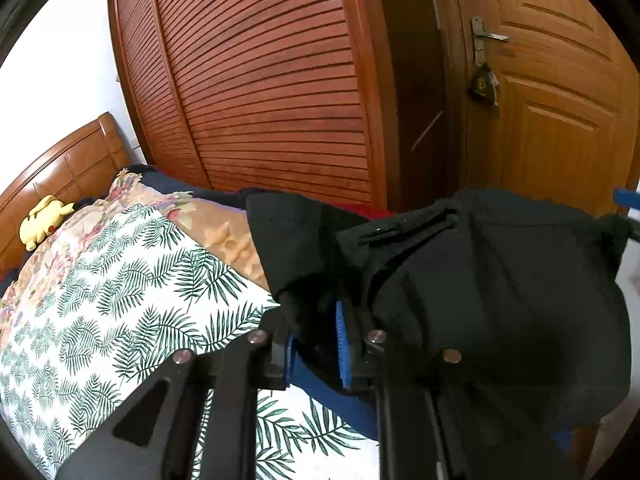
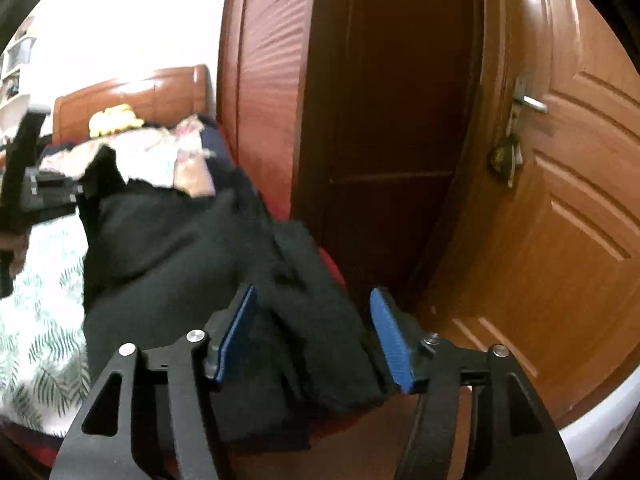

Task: Fold large clothes
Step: 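Lift the folded coat with both tools and carry it toward the wardrobe, then lower the coat onto the navy garment and open both tools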

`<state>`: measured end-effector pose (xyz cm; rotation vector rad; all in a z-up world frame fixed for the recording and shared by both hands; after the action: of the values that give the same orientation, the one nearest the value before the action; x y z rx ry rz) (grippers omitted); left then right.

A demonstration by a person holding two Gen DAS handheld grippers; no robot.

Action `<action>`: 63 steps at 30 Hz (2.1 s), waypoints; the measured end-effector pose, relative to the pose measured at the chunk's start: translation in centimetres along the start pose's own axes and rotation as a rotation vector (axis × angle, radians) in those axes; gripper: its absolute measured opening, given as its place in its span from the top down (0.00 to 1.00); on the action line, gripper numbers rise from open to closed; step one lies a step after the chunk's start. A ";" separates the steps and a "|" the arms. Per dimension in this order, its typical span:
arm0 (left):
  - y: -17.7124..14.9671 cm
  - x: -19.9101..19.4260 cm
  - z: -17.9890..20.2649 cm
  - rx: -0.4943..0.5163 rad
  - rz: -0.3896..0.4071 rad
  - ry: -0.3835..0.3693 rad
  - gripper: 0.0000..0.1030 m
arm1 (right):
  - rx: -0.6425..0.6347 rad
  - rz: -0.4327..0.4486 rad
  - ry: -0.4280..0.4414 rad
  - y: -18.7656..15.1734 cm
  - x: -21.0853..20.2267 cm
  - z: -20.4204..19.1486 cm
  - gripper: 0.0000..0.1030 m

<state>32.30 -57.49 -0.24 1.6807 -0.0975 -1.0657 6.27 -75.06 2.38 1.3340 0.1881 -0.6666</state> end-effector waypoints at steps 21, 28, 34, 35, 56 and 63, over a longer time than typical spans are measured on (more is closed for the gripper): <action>-2.7 -2.5 -1.9 -0.009 -0.009 -0.024 0.73 | 0.005 -0.152 0.132 -1.1 6.6 -3.5 0.40; -5.6 -4.8 -2.6 -0.012 -0.012 -0.036 0.67 | -0.001 -0.132 0.161 -2.5 4.3 -6.5 0.40; -9.0 -7.6 -3.5 -0.051 -0.024 -0.070 0.63 | 0.006 -0.197 0.137 -4.7 6.5 -8.3 0.40; -9.7 -8.4 -3.7 -0.054 -0.027 -0.072 0.63 | 0.023 -0.204 0.139 -4.6 6.4 -8.1 0.40; -16.6 -18.9 -6.3 -0.167 0.010 -0.078 0.58 | -0.050 -0.193 0.126 -4.6 1.1 -13.3 0.33; -19.5 -22.9 -9.0 -0.215 0.003 0.005 0.58 | -0.030 -0.071 0.146 -2.2 -2.9 -15.8 0.34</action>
<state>16.47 -30.45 -2.35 1.4887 0.0177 -1.0325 6.55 -59.41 -1.98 1.3532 0.3633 -0.6233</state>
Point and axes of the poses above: each gripper's, at about its wrist camera, not at the fingertips, and x roughly the way its jaws point, z to its right, y to its top, the point moved 4 cm from there along x, roughly the way its jaws point, and after that the axes turned 10 degrees about -x, right-handed, at the moved point
